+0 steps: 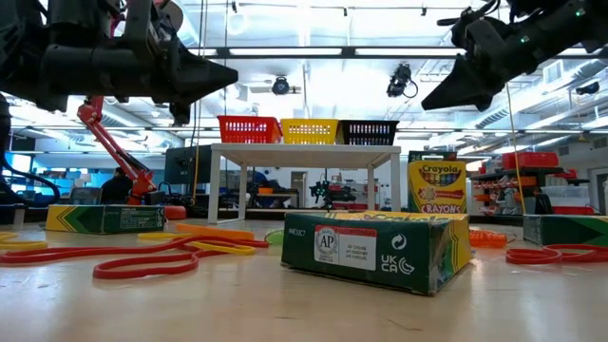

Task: Pick & Place Office Desk Supplies
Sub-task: Put the yellow crayon box into the black bin on the shelf

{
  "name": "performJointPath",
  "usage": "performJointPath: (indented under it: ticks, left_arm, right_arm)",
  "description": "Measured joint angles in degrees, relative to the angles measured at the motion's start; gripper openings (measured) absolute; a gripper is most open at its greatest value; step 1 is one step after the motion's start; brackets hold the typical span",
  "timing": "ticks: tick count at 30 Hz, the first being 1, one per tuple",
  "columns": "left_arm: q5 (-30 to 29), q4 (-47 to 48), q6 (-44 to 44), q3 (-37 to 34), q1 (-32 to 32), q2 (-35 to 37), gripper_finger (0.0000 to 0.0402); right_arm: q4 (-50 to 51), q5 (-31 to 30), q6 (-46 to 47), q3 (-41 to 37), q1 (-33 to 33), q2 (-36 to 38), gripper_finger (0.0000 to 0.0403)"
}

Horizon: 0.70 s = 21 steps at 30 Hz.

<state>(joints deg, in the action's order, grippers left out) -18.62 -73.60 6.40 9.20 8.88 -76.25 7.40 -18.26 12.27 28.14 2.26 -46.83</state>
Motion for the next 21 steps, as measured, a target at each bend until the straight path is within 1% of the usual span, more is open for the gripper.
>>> performJointPath:
  ticks: [3, 5, 8, 11, 16, 21]
  left_arm:
    - [-0.03, 0.45, -0.64, 0.01, 0.02, 0.00, 0.0017]
    - [0.22, 0.49, 0.13, 0.01, 0.12, 0.00, 0.0017]
    - [1.15, 0.51, 1.23, 0.01, 0.13, -0.01, 0.0017]
    - [1.26, 0.50, 1.65, 0.01, 0.13, -0.02, 0.0017]
    - [1.26, 0.50, 1.63, 0.01, 0.13, -0.02, 0.0017]
    - [1.26, 0.52, 1.54, 0.01, 0.13, -0.02, 0.0017]
  right_arm:
    - [1.63, -0.19, 1.26, 0.18, 0.00, -0.11, 0.0033]
    - [6.12, -0.68, 1.65, 1.62, 0.00, -0.32, 0.0044]
    - [13.82, -1.54, 3.15, 5.32, -0.01, -1.22, 0.0072]
    - [19.65, -1.36, 2.70, 8.91, 0.00, -3.08, 0.0104]
    - [25.73, -0.53, 0.54, 12.71, 0.00, -9.76, 0.0155]
    - [29.79, 3.83, -4.96, 17.55, -0.02, -18.17, 0.0201]
